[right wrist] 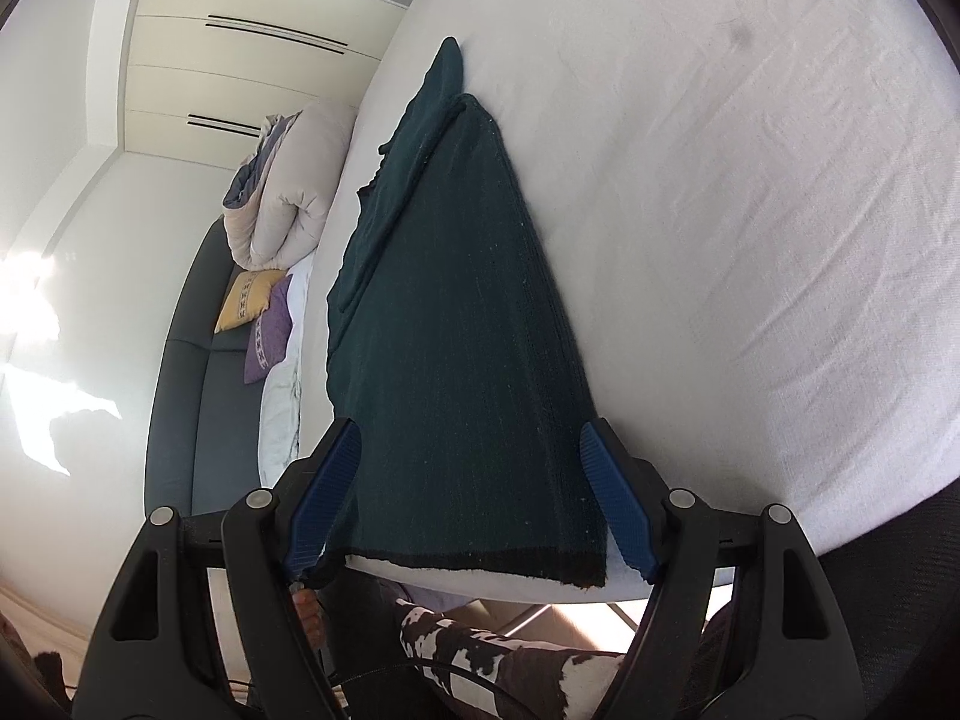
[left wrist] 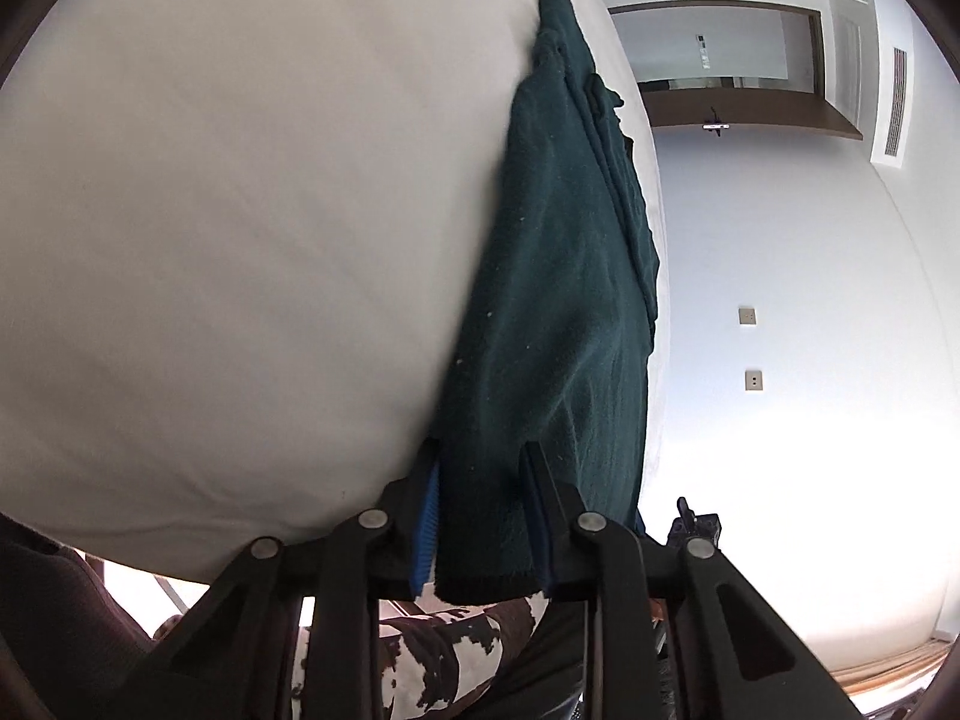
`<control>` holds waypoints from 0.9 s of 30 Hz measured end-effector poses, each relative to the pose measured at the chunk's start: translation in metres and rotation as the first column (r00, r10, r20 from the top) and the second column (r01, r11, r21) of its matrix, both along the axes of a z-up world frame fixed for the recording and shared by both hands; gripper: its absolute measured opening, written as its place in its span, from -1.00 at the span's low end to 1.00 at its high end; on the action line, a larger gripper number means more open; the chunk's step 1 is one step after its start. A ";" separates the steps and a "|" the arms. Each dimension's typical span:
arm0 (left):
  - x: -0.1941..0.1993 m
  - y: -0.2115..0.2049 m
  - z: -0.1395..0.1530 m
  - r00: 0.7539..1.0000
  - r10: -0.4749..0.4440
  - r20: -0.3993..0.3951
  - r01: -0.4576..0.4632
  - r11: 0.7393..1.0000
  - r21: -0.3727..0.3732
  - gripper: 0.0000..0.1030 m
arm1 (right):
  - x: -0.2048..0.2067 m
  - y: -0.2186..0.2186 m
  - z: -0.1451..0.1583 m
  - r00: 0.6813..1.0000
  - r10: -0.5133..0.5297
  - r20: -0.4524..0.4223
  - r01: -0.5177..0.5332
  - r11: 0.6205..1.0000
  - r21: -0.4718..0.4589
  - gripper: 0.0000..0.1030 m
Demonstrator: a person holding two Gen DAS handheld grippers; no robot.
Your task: Fold small clothes
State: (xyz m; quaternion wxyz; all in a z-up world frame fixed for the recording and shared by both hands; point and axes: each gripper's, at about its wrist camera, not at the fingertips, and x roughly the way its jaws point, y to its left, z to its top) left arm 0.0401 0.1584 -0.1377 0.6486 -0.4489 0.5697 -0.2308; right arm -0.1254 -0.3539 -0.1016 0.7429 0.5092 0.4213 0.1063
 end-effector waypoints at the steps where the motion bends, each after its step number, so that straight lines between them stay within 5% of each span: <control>1: 0.000 0.000 -0.001 1.000 0.008 -0.008 -0.008 1.000 -0.005 -0.47 | -0.002 0.000 0.000 1.000 0.004 -0.005 -0.004 1.000 -0.001 0.46; 4: 0.003 0.000 -0.002 0.999 0.029 -0.019 -0.030 0.998 -0.049 -0.20 | -0.007 0.002 0.002 1.000 0.017 -0.015 -0.017 1.000 -0.007 0.46; 7: 0.004 -0.009 0.008 1.000 0.002 0.012 -0.002 1.000 0.006 -0.13 | -0.011 0.001 0.002 0.999 0.021 -0.046 -0.022 0.999 -0.029 0.46; 8: 0.004 -0.013 0.012 0.999 -0.013 0.029 0.012 0.999 0.035 -0.19 | -0.013 0.001 0.002 0.998 0.020 -0.061 -0.022 0.999 -0.034 0.46; 10: 0.005 -0.012 0.015 0.999 -0.033 0.038 0.030 0.997 0.078 -0.75 | -0.017 -0.001 0.002 0.997 0.020 -0.079 -0.023 0.999 -0.039 0.46; 11: 0.004 -0.012 0.014 0.999 -0.036 0.037 0.033 0.996 0.084 -0.85 | -0.019 -0.001 0.004 0.996 0.023 -0.083 -0.027 0.999 -0.047 0.46; 20: 0.000 -0.005 0.021 0.997 -0.023 0.073 0.015 0.993 0.116 -0.85 | -0.010 0.008 0.003 0.983 0.115 -0.141 -0.129 0.987 -0.093 0.44; 22: -0.002 -0.001 0.022 0.997 -0.021 0.077 0.012 0.992 0.123 -0.86 | -0.006 0.014 0.003 0.978 0.149 -0.144 -0.165 0.981 -0.106 0.34; 27: -0.005 0.000 0.027 0.995 -0.028 0.092 0.016 0.991 0.132 -0.87 | -0.001 0.015 -0.002 0.973 0.166 -0.158 -0.185 0.976 -0.116 -0.44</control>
